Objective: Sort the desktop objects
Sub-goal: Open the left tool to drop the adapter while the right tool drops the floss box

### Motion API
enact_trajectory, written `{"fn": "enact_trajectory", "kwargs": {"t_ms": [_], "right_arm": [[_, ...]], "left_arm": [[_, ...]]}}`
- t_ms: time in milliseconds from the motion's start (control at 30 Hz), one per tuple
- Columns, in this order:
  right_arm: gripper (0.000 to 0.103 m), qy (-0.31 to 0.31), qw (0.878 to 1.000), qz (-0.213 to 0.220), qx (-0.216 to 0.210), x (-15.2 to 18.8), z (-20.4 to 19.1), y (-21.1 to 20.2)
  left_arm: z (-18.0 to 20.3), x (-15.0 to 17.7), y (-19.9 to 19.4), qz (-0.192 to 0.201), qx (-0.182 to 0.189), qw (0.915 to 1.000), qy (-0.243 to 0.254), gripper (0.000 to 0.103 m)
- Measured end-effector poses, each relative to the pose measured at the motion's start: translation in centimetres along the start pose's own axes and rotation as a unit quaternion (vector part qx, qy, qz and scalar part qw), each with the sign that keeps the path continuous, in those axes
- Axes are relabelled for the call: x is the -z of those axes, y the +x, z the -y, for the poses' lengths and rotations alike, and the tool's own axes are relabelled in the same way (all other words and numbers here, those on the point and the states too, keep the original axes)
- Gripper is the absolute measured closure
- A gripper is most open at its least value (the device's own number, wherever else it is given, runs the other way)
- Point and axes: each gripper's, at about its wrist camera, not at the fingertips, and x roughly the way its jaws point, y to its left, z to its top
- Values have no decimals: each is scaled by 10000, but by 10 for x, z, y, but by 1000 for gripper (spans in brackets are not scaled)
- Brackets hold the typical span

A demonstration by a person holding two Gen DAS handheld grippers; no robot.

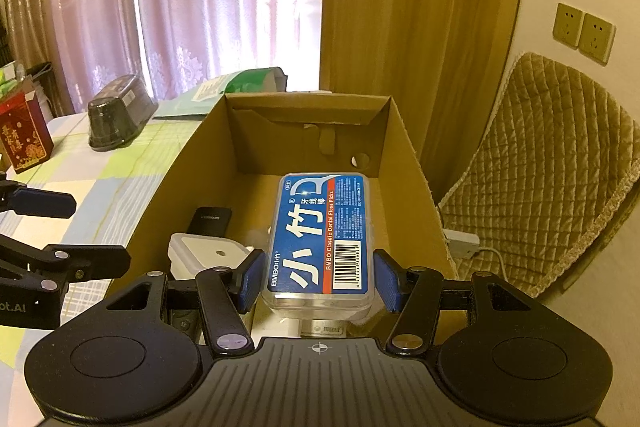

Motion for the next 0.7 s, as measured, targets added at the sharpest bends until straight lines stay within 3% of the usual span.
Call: {"fn": "enact_trajectory", "kwargs": {"t_ms": [500, 567, 600, 700], "right_arm": [[46, 131, 9999, -47, -19, 9, 8, -3], [35, 183, 9998, -44, -29, 11, 10, -6], [22, 222, 9998, -2, -16, 12, 11, -10], [21, 223, 9997, 65, -26, 16, 12, -20]], "left_arm": [[-1, 1, -5, 19, 13, 10000, -36, 28], [-1, 1, -6, 20, 11, 10000, -50, 28], [-1, 2, -7, 21, 11, 10000, -55, 28], [0, 3, -10, 24, 10, 10000, -67, 28]]}}
